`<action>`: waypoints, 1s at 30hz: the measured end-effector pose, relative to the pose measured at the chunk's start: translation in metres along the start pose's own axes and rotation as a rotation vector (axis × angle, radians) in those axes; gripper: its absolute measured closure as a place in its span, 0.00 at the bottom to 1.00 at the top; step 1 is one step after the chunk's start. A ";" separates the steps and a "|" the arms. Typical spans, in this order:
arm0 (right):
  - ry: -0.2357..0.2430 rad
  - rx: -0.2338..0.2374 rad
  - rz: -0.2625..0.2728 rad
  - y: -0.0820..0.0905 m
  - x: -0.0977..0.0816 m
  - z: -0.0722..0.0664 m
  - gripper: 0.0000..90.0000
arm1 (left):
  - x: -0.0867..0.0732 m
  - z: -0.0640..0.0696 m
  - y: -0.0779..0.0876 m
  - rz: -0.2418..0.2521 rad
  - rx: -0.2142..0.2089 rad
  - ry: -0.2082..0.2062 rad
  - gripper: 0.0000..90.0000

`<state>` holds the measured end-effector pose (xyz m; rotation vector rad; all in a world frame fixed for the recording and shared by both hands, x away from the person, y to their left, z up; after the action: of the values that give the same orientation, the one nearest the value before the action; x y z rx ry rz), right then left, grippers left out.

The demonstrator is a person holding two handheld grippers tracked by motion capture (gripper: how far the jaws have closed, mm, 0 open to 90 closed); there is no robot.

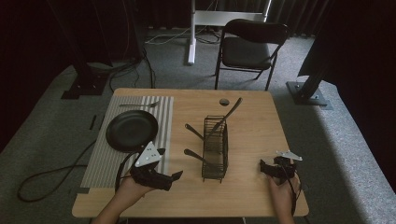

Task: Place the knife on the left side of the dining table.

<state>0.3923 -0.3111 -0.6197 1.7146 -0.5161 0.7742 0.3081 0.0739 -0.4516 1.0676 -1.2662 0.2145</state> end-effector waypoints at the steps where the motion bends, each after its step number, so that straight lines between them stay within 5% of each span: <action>1: 0.000 0.000 0.000 0.000 0.000 0.000 0.13 | 0.000 0.000 0.000 0.000 0.000 0.000 0.04; 14: -0.001 0.000 0.000 0.000 0.000 0.000 0.13 | 0.033 0.012 -0.010 0.004 -0.009 0.023 0.06; 23: -0.001 -0.001 0.000 0.000 0.000 0.000 0.13 | 0.038 0.013 -0.018 -0.009 -0.017 0.057 0.29; 30: -0.001 -0.001 0.000 0.000 0.000 0.000 0.13 | 0.038 0.013 -0.021 0.000 -0.061 0.106 0.56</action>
<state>0.3923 -0.3112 -0.6197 1.7145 -0.5178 0.7730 0.3269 0.0376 -0.4322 0.9910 -1.1702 0.2280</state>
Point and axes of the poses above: each handheld gripper's, and its own axes: y roughly backward along the jaws, x roughly out of its top, z roughly to its right, the point moved 10 cm from there along -y, roughly forward along the jaws, and after that the axes turned 12 degrees about x, right-handed, at the moved point
